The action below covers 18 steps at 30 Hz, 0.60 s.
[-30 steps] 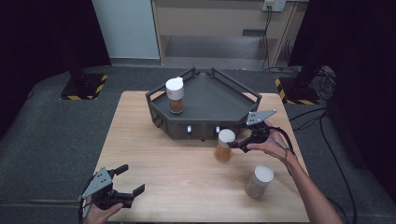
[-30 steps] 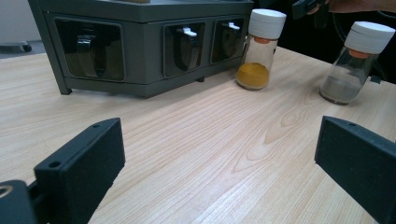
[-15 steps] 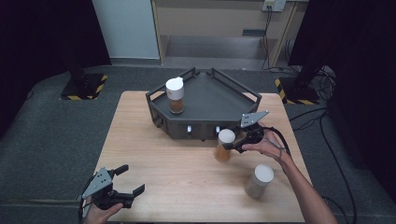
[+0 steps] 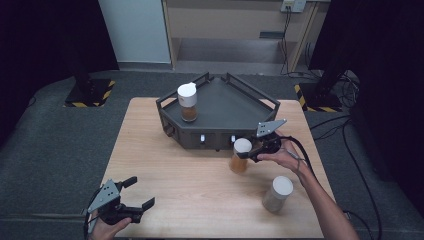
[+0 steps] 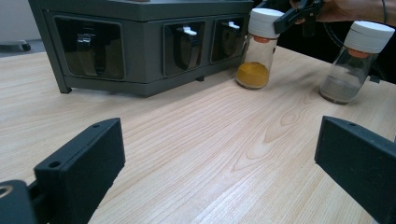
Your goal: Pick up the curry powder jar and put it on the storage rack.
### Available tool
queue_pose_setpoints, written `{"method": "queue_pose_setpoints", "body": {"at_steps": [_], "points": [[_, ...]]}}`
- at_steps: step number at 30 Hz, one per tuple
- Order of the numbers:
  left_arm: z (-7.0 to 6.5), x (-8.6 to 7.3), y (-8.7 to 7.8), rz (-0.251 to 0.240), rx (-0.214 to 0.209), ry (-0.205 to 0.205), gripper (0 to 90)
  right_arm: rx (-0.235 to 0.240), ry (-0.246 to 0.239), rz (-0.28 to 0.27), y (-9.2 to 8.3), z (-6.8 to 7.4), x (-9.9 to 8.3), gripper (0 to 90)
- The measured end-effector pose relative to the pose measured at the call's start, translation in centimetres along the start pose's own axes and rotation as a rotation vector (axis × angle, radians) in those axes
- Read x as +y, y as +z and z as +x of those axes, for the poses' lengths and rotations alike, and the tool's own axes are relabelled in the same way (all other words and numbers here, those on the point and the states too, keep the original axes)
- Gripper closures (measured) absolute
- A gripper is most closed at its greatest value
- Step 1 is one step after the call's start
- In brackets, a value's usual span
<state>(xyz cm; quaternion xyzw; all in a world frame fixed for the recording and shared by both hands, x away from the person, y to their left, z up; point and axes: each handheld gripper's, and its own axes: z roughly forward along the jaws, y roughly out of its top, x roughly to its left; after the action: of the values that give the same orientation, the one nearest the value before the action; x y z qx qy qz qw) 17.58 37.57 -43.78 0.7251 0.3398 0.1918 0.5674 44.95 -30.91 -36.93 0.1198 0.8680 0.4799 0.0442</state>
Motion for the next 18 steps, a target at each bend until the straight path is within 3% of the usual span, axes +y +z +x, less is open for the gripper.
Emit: {"method": "queue_pose_setpoints", "body": {"at_steps": [18], "points": [[0.00, 0.03, -0.07, 0.001, 0.000, 0.000, 0.9, -0.018, 0.007, 0.012, -0.29, 0.34, 0.26, 33.9]]}}
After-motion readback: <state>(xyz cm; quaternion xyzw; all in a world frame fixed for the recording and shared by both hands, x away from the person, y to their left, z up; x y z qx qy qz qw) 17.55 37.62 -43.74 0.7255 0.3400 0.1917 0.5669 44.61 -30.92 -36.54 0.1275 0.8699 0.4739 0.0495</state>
